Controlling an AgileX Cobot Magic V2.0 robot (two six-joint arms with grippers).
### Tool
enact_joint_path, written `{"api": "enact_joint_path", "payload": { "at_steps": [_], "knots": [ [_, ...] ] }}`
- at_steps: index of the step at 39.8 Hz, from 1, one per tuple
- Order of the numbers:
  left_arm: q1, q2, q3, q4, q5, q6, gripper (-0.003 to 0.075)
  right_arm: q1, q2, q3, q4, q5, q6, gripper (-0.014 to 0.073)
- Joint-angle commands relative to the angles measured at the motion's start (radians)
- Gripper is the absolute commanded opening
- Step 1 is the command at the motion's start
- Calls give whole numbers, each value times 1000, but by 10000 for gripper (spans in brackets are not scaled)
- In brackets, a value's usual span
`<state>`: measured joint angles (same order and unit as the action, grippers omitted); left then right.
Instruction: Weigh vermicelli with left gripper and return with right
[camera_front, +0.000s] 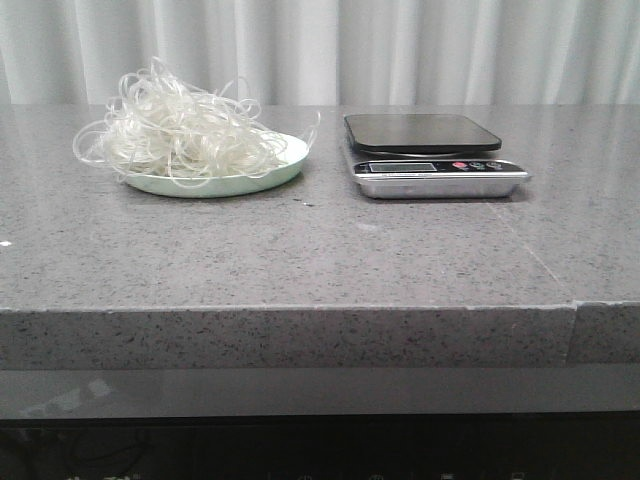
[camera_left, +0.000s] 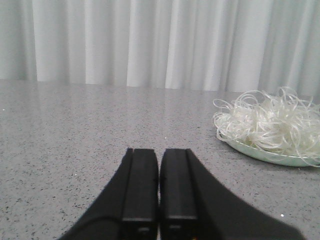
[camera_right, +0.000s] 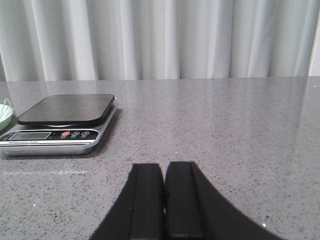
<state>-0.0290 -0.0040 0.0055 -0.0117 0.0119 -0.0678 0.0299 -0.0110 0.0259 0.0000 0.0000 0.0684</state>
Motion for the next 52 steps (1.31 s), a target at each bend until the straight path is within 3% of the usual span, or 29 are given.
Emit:
{"api": "enact_joint_path", "payload": {
  "at_steps": [1,24,32,40,52],
  "knots": [
    [-1,-23,36,-8,-80,-7,155,-7,-16,-2,8,-84,0,164],
    [-1,-23,36,-10,-82,-7,155,-7,-16,-4,9,-93,0,164],
    [-1,-23,18,-10,-225,-7,155,-7,-15,-85,9,-68,0,164],
    [-1,-17,-159,-8,-196,-7,155,-7,0,-285,9,91,0,164],
    [-1,119,-530,-6,78,-7,155,-7,230,-588,9,283,0,164]
  ]
}}
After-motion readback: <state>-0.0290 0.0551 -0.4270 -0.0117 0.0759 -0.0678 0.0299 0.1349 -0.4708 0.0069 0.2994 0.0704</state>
